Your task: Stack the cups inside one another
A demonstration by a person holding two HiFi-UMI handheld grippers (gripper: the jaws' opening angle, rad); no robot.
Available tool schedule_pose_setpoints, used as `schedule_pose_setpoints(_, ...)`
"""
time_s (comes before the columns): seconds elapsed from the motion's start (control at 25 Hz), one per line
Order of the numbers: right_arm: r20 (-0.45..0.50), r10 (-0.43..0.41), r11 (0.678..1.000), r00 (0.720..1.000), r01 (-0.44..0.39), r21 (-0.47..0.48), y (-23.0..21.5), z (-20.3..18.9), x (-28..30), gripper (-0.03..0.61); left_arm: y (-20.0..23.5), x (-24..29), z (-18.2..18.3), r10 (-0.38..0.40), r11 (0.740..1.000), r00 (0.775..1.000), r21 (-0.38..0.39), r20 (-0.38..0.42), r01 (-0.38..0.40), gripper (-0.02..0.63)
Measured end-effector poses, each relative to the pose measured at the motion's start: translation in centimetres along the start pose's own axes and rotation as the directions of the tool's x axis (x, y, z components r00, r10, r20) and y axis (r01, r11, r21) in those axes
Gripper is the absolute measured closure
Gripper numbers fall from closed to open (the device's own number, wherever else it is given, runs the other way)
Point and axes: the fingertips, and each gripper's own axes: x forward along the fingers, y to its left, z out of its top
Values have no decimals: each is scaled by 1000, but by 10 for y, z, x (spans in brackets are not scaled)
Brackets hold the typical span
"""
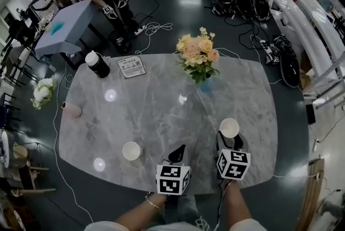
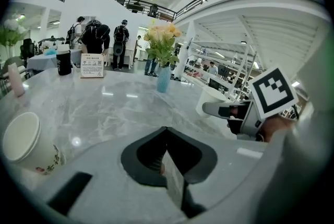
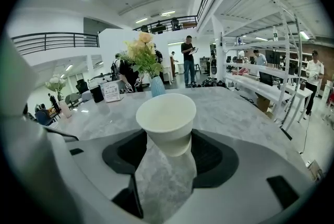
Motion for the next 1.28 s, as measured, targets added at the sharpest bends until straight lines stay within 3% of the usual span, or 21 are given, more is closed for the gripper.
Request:
schedule_pose_setpoints(0.48,26,1,1000,1000,-1,-4,18,3,-29,333,2,-35,0,9,1000,999,-2,43,-9,617)
schedule_pose_setpoints(1.28,45,65,996,997,-62,-60,87,16,-51,333,45,-101,-1,82,996,992,-33,100,-79,617)
